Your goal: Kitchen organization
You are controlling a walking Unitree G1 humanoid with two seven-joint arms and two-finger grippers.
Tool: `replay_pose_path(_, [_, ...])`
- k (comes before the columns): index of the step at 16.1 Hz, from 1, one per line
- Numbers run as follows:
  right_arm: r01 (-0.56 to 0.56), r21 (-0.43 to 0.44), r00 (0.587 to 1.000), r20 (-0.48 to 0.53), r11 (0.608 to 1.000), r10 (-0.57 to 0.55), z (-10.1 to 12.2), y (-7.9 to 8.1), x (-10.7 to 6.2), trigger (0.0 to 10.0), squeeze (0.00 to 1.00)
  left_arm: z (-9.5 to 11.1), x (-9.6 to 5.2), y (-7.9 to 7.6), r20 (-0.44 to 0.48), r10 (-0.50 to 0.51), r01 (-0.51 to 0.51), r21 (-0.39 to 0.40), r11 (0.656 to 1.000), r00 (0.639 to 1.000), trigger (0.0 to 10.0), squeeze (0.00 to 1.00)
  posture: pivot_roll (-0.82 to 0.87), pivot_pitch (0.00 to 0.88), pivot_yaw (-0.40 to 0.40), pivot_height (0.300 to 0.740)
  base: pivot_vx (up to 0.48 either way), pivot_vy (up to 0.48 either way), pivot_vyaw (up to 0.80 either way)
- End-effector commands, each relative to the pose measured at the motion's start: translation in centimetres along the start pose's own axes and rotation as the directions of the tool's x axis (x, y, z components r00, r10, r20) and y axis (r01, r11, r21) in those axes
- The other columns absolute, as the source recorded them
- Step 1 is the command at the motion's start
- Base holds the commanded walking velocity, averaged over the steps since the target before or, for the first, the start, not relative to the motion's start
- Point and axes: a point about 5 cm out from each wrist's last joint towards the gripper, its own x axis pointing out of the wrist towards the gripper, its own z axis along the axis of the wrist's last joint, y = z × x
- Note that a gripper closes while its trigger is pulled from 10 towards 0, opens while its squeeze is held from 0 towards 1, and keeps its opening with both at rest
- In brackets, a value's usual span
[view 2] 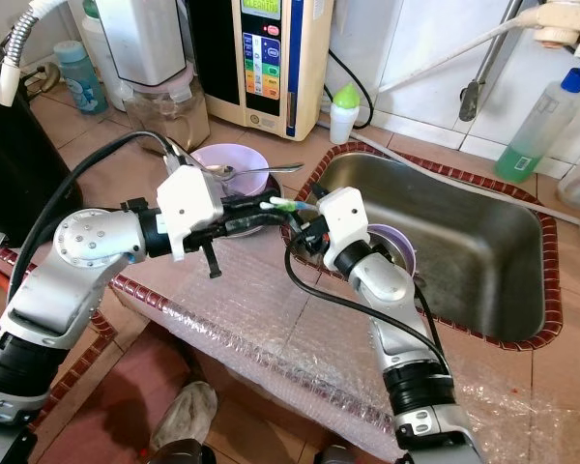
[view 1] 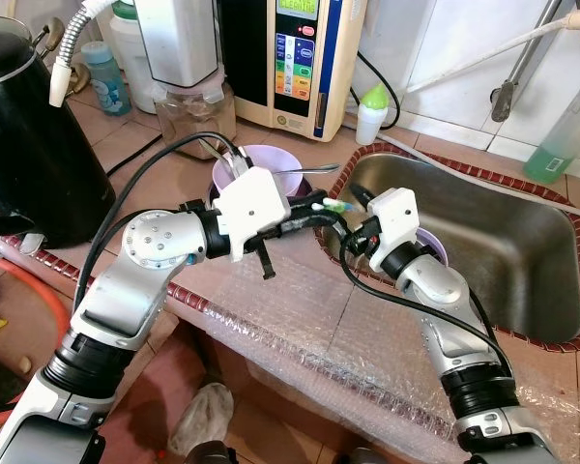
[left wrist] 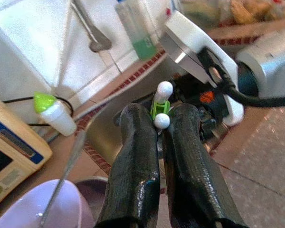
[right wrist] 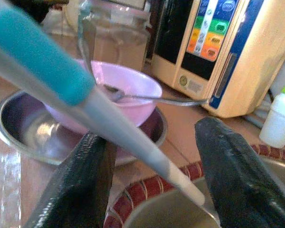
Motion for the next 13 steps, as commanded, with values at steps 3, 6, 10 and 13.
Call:
replay_pose_path(3, [0.026, -0.014, 0.999, 0.026, 1.0, -0.026, 0.8, -1.3, -0.1, 0.0, 0.0, -0.9, 0.7, -0.5, -0.048, -0.067, 0.07, 0.062, 0.996, 0.997, 0.0, 0.0, -0.02, 0.0, 0.038, 0.74, 0.0, 0.0, 0.0])
replay_pose_path(6, [0.028, -0.021, 0.999, 0.028, 0.999, -0.028, 0.8, -1.6, -0.7, 0.0, 0.0, -1.4, 1.5, -0.5, -0.061, -0.078, 0.086, 0.139, 0.987, 0.995, 0.0, 0.0, -0.04, 0.0, 0.04, 0.74, 0.0, 0.0, 0.0])
replay_pose_path(10, [0.008, -0.076, 1.0, 0.022, 0.997, -0.007, 1.1, -1.9, -0.8, 0.0, 0.0, -2.2, 1.9, 0.4, -0.106, -0.072, 0.098, 0.258, 0.961, 0.992, 0.0, 0.0, -0.06, 0.0, 0.045, 0.74, 0.0, 0.0, 0.0])
replay_pose_path(13, [-0.034, -0.139, 0.999, 0.005, 0.99, 0.035, 0.9, -1.8, -1.0, 0.0, 0.0, -2.8, 2.0, 0.8, -0.139, -0.08, 0.12, 0.312, 0.942, 0.987, 1.7, 0.0, -0.08, 0.0, 0.051, 0.74, 0.0, 0.0, 0.0])
